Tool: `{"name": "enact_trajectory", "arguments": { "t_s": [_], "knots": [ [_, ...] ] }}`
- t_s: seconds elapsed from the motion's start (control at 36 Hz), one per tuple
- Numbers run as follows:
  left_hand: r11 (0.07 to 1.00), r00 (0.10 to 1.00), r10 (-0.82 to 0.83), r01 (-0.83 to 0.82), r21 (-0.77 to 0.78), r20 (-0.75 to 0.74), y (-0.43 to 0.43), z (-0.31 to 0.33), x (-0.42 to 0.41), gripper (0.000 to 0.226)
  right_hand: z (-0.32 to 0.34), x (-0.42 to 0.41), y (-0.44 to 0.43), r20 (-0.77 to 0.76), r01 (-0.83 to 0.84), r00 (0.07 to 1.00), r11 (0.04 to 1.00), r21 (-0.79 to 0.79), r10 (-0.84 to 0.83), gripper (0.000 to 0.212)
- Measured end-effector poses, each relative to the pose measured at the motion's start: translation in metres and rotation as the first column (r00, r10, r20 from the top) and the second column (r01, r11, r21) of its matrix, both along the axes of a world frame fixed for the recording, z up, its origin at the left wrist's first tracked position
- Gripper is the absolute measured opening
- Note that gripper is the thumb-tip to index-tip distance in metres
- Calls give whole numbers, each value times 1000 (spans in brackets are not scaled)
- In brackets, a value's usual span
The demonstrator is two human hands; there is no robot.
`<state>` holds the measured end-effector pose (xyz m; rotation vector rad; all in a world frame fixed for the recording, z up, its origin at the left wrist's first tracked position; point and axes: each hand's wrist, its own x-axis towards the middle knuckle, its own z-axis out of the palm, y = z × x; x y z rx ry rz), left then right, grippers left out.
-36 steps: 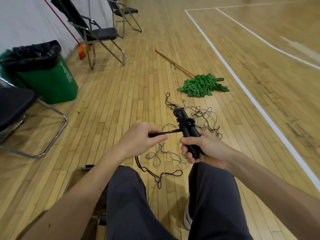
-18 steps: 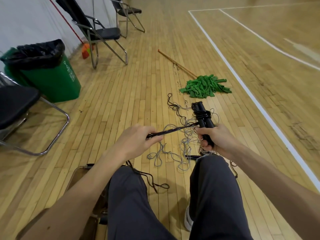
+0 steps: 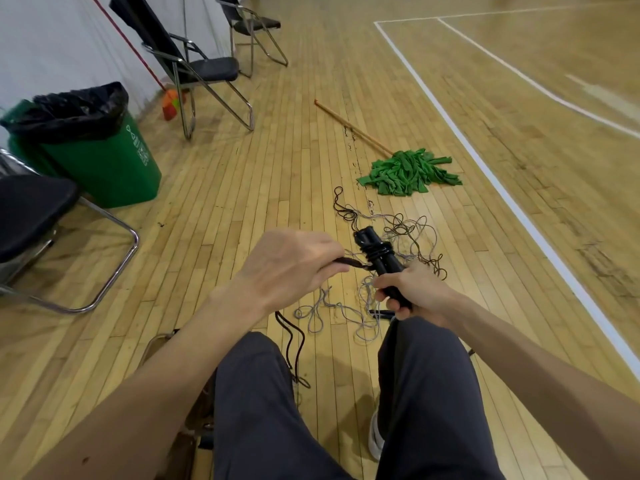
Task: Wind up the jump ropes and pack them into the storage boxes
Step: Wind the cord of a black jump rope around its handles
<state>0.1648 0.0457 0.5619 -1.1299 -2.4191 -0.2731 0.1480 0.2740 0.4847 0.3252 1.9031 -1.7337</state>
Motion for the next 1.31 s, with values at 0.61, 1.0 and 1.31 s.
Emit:
{"name": "enact_trajectory", "arguments": {
  "t_s": [0.61,1.0,1.31],
  "knots": [
    [982,990,-125,132,-134,59,-3,38,-21,57,35,47,-30,233,-795,598,605,48,767,13],
    [1000,738,-30,22,20,674,4,26,-25,52,73,76,-47,130,-866,492,467,180,861,13],
    [944,423,-188,-171,282,886,-8,-7,-28,44,87,84,-43,32,-832,542,531,163,840,21]
  ]
}}
